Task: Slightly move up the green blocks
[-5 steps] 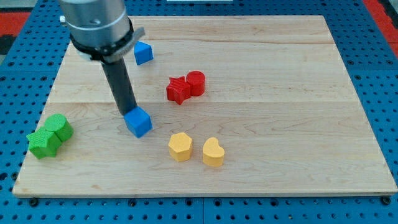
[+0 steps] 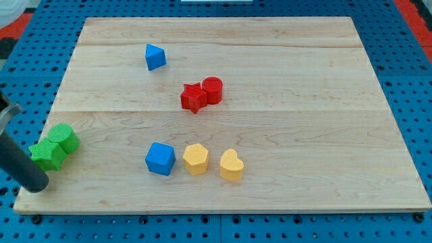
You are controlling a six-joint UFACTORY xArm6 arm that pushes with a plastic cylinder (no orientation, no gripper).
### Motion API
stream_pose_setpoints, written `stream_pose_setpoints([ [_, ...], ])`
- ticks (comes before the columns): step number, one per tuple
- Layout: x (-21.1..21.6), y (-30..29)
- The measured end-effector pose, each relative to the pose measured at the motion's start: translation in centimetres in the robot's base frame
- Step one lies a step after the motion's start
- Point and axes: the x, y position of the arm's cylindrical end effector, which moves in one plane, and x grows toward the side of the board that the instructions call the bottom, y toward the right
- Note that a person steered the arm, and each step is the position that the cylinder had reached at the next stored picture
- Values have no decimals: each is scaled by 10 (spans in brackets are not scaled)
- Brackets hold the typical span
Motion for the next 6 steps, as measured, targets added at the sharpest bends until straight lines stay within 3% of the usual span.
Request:
stream_pose_setpoints([
  [3, -92, 28],
  [4, -47, 53],
  [5, -43, 23],
  [6, -82, 23],
])
